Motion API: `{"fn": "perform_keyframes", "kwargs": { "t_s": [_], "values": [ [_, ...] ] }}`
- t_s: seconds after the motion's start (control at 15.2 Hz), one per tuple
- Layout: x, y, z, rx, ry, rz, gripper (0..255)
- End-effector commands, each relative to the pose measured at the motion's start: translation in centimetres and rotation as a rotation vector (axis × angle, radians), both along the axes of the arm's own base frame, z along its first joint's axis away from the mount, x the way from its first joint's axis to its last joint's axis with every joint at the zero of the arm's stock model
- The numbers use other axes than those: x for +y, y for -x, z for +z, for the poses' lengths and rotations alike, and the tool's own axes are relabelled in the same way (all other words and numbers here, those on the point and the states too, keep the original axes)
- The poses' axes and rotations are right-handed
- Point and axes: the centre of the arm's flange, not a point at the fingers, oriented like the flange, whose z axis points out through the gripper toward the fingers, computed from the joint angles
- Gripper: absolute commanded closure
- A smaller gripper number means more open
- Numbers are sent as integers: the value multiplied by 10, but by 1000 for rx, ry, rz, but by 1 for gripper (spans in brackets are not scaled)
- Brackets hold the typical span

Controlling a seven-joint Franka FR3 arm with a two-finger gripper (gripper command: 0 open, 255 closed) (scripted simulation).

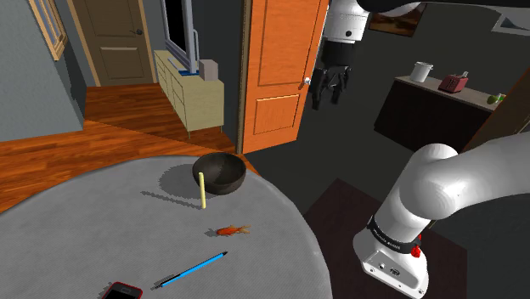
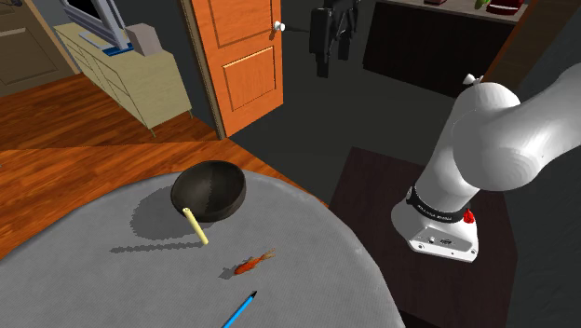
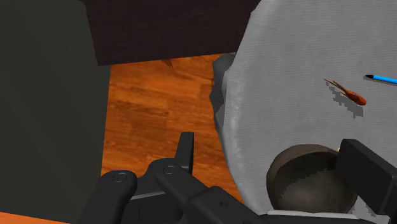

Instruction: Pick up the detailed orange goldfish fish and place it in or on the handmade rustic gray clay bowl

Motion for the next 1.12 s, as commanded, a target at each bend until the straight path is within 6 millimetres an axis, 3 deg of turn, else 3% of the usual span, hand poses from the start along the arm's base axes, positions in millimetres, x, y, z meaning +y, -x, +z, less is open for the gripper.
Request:
{"fn": "perform_keyframes", "kwargs": {
  "t_s": [0.0,0.53,1.06],
  "values": [
    [0,0,0,0,0,0,0],
    [67,-36,-75,-24,12,253,0],
    [141,-56,-150,-48,24,505,0]
  ]
}}
